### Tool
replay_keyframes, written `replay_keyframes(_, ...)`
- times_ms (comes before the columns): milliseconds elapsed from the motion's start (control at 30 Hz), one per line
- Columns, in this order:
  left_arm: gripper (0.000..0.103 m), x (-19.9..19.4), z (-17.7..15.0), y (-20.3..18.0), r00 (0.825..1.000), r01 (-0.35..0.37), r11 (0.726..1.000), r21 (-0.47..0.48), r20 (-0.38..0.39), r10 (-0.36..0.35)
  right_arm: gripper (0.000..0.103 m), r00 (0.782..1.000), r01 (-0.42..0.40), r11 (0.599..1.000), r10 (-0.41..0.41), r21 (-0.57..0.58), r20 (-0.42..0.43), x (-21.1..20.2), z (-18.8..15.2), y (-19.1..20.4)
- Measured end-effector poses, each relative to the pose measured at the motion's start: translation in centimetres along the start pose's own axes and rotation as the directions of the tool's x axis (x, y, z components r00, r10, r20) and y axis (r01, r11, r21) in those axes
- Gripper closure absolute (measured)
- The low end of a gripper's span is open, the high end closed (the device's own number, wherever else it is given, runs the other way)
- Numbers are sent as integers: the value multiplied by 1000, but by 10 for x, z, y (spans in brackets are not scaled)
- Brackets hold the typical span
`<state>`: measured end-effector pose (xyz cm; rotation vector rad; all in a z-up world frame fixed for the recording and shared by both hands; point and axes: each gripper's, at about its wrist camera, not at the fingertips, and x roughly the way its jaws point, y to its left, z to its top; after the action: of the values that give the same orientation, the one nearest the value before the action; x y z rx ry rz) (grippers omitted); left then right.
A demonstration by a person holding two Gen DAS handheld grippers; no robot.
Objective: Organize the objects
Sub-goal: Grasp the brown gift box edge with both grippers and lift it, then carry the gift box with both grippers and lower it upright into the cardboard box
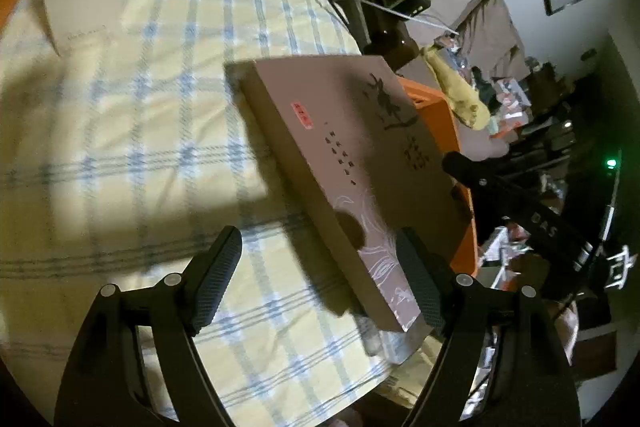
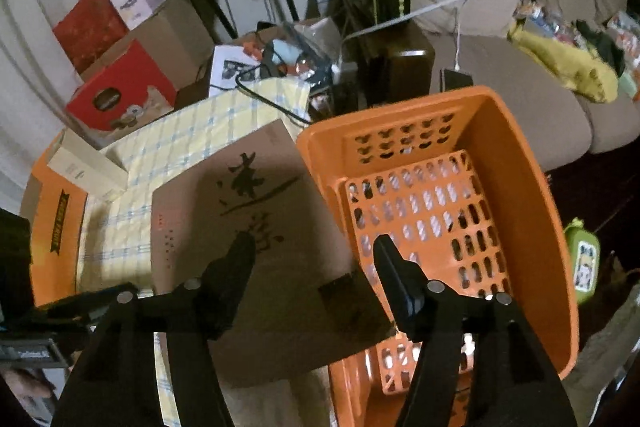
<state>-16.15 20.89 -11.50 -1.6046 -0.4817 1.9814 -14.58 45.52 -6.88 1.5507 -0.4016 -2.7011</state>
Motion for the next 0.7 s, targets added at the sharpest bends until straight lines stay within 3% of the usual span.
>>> replay_keyframes(200, 27, 12, 2, -10, 1000, 17, 1000, 10, 5, -17, 38, 994, -83, 996, 84, 16, -76, 22, 2, -8)
replay_keyframes(300, 43, 18, 4, -19, 1000, 23, 999, 45, -19, -23, 39, 991, -105, 994, 106, 14, -81, 23, 0, -6)
replay_keyframes(367, 43, 17, 1, -28, 999, -35, 996, 86, -8, 36, 44, 989, -120, 993, 120, 10, -82, 22, -2, -4)
replay_keyframes(533, 42, 2, -3, -28, 999, -32, 995, 96, 22, 30, 51, 992, -112, 994, 111, -14, -60, 6, -8, 4)
replay_keyframes(700, 42, -34, -9, -33, 995, -45, 990, 133, 89, 33, 53, 996, -86, 995, 86, -58, -6, -17, -17, 27)
